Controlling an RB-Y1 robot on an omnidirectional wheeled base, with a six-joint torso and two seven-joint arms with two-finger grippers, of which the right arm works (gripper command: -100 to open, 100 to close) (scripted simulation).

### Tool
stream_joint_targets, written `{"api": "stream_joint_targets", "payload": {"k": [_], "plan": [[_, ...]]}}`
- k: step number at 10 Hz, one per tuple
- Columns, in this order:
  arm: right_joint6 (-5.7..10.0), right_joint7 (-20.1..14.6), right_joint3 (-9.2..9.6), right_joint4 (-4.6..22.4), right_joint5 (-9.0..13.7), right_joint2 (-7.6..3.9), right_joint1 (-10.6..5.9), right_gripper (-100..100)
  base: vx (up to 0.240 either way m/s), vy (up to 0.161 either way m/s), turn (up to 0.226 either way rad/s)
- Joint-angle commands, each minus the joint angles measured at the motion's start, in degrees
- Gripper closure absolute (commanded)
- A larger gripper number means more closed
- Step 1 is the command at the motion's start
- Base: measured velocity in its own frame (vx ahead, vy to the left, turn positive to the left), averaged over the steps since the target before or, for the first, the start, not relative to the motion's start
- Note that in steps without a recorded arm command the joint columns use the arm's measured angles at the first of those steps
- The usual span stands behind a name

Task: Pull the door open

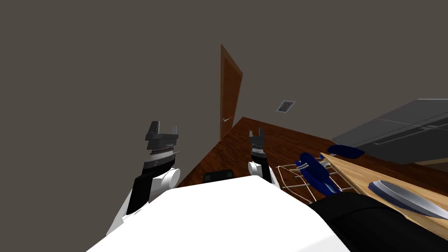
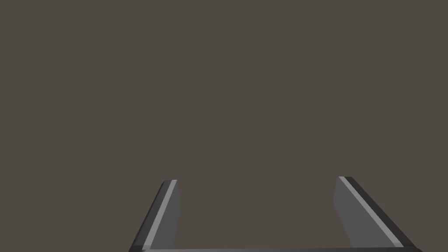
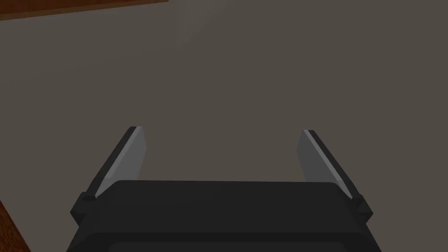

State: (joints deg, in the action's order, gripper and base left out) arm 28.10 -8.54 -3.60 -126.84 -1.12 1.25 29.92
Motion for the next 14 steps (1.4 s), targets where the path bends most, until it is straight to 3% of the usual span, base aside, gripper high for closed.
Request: {"api": "stream_joint_targets", "payload": {"k": [1, 5, 11, 14], "plan": [[0.48, 0.1, 0.46, 1.8, 0.6, -0.82, -0.58, -100, 0.058, -0.036, 0.155], [1.89, 0.4, 1.80, 7.1, 2.3, -2.90, -2.30, -100, 0.117, -0.077, 0.148], [3.41, 0.7, 3.24, 12.7, 4.2, -4.86, -4.15, -100, 0.083, -0.064, 0.108], [4.62, 1.0, 4.38, 17.2, 5.7, -6.30, -5.62, -100, 0.107, -0.106, 0.170]]}}
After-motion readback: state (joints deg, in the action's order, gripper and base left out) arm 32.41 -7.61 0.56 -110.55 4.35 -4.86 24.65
